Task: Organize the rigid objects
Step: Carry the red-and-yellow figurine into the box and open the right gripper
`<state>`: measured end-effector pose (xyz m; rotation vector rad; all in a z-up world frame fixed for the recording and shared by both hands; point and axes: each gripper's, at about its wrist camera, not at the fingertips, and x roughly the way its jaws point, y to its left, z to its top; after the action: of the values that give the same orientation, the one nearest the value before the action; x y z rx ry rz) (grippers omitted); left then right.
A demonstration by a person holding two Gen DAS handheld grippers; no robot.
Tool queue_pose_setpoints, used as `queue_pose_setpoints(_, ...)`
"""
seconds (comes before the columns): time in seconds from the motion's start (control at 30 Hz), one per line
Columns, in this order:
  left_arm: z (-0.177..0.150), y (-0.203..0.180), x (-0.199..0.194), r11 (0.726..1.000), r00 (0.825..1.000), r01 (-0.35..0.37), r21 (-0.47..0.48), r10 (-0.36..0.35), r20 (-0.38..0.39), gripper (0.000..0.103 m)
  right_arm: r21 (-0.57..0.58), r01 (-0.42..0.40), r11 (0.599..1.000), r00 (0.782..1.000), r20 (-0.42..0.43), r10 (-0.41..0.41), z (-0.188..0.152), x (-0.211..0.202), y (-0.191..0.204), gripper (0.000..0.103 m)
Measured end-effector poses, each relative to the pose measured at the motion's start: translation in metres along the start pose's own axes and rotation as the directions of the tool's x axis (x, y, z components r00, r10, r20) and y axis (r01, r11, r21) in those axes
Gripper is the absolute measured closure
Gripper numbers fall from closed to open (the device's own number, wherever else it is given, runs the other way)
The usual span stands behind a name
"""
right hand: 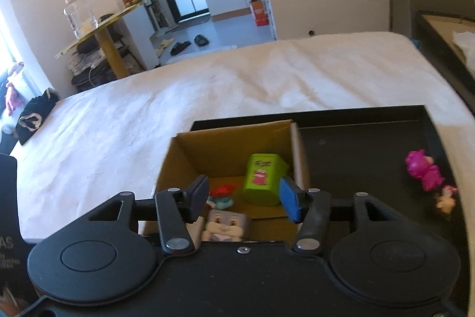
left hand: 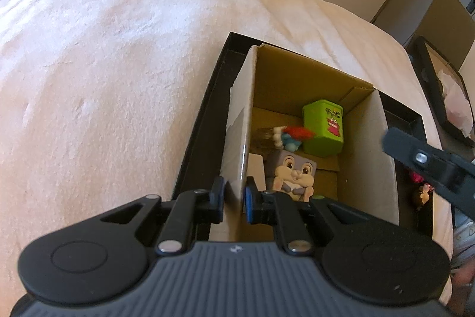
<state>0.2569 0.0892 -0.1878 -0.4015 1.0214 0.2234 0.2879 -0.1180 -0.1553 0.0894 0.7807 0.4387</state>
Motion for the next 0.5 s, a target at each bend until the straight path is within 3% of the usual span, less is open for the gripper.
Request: queue_pose_setpoints(0.5, 0.004, -0.005, -0.008, 0.998, 0.999, -0.044, 0.05, 0.042, 0.033, 0.093, 0.05, 0.047, 0.998, 0.999, 0.024, -0.048, -0.004, -0.022, -0.053, 0.05)
